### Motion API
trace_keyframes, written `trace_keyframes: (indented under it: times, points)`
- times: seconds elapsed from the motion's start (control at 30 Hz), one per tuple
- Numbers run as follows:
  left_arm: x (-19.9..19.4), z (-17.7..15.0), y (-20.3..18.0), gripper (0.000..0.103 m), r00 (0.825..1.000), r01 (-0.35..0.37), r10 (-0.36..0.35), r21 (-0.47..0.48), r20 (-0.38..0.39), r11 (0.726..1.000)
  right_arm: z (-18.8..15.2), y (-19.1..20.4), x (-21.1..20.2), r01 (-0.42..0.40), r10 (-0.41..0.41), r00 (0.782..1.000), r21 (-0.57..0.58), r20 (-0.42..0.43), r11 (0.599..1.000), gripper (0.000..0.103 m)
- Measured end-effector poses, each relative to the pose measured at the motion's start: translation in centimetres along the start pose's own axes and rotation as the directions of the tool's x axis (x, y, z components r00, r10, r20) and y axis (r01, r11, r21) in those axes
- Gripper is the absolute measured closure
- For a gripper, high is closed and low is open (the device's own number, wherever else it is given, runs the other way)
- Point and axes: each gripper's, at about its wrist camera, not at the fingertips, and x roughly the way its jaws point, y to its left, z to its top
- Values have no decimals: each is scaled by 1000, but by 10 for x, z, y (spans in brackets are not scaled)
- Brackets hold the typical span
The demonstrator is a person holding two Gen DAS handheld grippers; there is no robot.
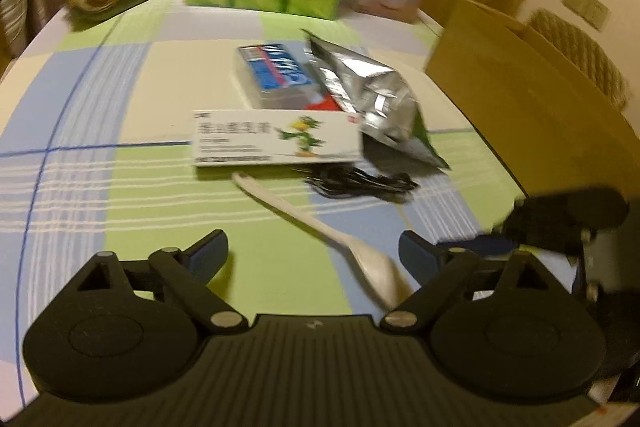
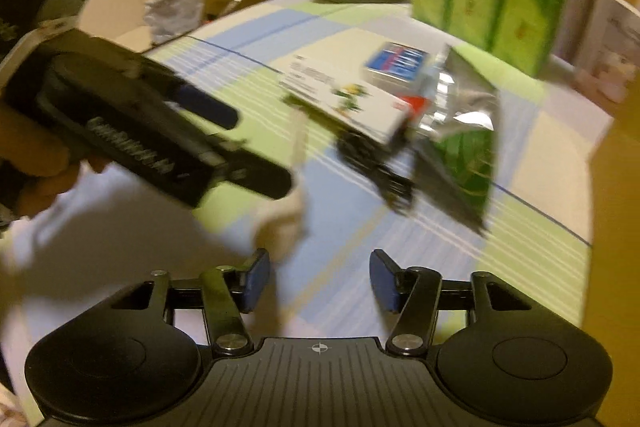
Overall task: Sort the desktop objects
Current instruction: 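Close left tool on white spoon while right tool closes on black cable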
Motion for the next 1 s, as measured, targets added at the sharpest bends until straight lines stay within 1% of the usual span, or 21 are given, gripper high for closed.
trace_keyframes:
  times: [0.1,0.13,0.2,0.23,0.27,0.3,0.37,0.43,0.47,0.63,0.7,0.8,0.83,0.87,0.9,0.93,1.0]
  points:
    - [6,-3,-11,19,1000,11,-11,18,-9,1000,-1,-12,0,40,-40,999,45,-2,998,45]
    - [9,-4,-14,22,1000,13,-13,20,-10,1000,-1,-15,0,47,-47,999,56,2,997,45]
    - [13,-7,-18,28,1000,13,-13,32,-19,999,1,-18,0,49,-50,999,68,11,996,45]
    - [16,-8,-20,35,1000,10,-9,42,-28,999,3,-19,0,46,-47,999,69,17,997,45]
    - [18,-9,-22,38,999,4,-2,57,-36,998,4,-20,1,41,-42,999,67,21,997,45]
    - [19,-10,-24,39,999,-6,9,78,-38,997,6,-20,3,34,-36,999,65,23,997,45]
    - [18,-10,-27,53,998,-31,36,121,-41,992,10,-19,7,18,-19,999,52,25,999,45]
    - [16,-9,-24,65,998,-37,44,130,-49,991,15,-17,13,6,-7,1000,27,30,1000,45]
    - [15,-8,-22,68,997,-46,53,125,-54,991,18,-16,16,7,-8,999,15,33,1000,45]
    - [7,-7,-5,69,991,-116,123,104,-60,988,36,-21,33,62,-61,997,-8,46,998,45]
    - [6,-8,-1,69,989,-126,132,90,-62,988,40,-25,41,59,-59,997,-7,44,998,45]
    - [6,-7,0,69,988,-133,139,88,-60,987,46,-29,49,30,-30,999,1,45,1000,46]
    - [7,-7,-1,66,988,-136,141,88,-61,987,47,-30,50,24,-24,999,2,42,1000,52]
    - [8,-8,-1,63,988,-137,143,87,-61,987,48,-29,50,19,-19,999,3,42,1000,64]
    - [8,-8,-1,62,988,-138,143,85,-59,987,48,-29,49,13,-13,999,6,39,1000,73]
    - [8,-8,0,61,988,-138,142,79,-57,987,47,-27,47,14,-14,999,12,34,1000,79]
    - [8,-8,1,61,988,-137,141,68,-57,988,44,-25,42,27,-27,999,25,23,999,79]
